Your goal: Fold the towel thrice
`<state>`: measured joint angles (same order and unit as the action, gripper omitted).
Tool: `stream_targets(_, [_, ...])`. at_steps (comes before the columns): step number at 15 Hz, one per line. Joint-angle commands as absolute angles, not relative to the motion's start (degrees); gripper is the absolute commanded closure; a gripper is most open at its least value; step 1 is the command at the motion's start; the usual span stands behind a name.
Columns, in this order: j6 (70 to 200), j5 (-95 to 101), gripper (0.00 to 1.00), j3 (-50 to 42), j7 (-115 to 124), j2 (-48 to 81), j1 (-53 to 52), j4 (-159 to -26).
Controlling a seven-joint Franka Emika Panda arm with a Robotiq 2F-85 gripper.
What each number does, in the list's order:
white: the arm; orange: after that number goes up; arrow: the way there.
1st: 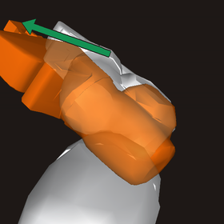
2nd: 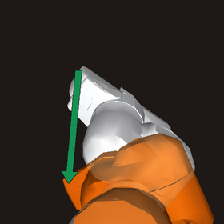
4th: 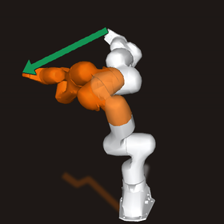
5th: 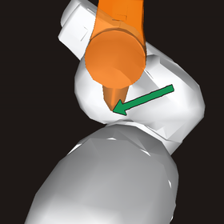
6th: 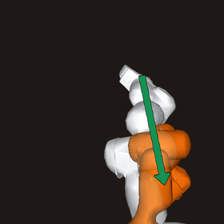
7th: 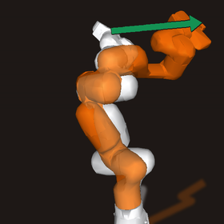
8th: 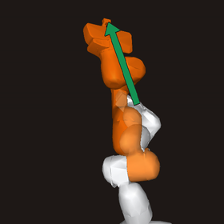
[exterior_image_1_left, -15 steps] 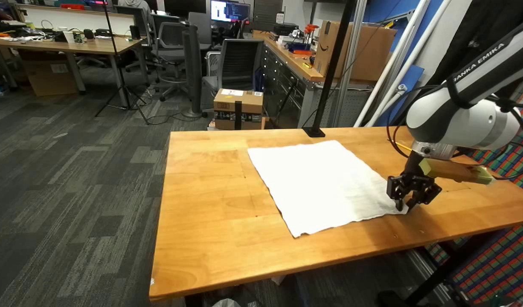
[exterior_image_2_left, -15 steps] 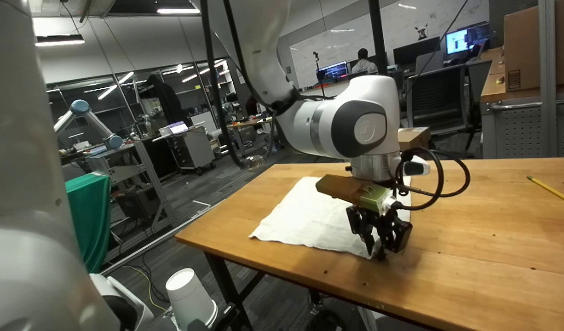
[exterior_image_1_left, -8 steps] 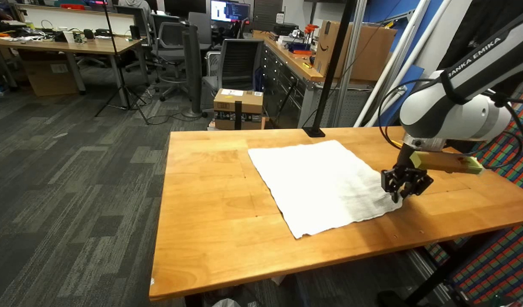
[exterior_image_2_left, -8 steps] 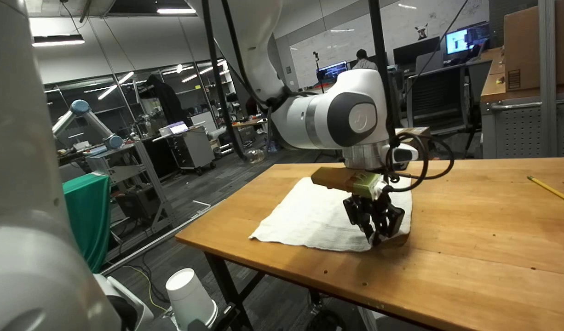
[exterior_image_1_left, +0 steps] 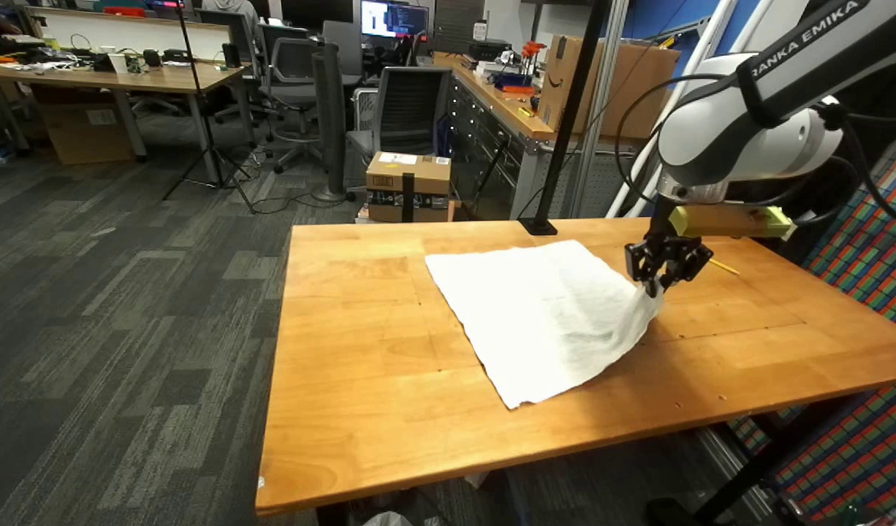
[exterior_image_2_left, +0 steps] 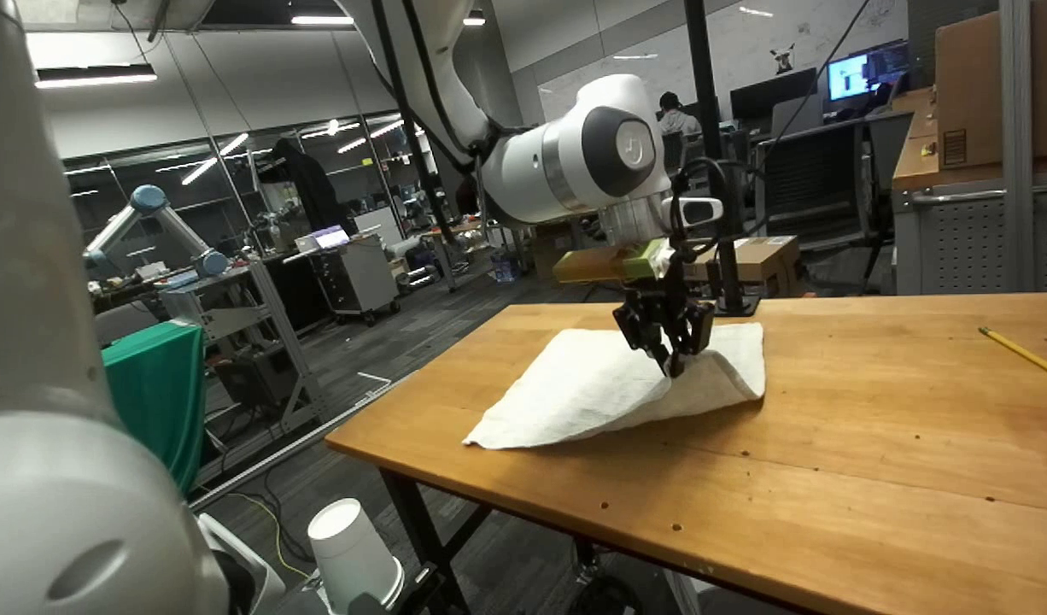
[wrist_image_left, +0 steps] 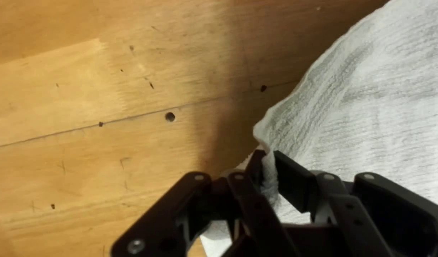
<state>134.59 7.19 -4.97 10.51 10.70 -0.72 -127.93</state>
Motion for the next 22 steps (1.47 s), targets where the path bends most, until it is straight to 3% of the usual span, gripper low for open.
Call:
stream_targets(1, [129.8,9.8,0.97,-3.4,13.6,11.6,-2.4,-122.4])
stream_targets(22, [111.3,9.2,0.97,1.5,15.0,34.5,-12.8,-83.0])
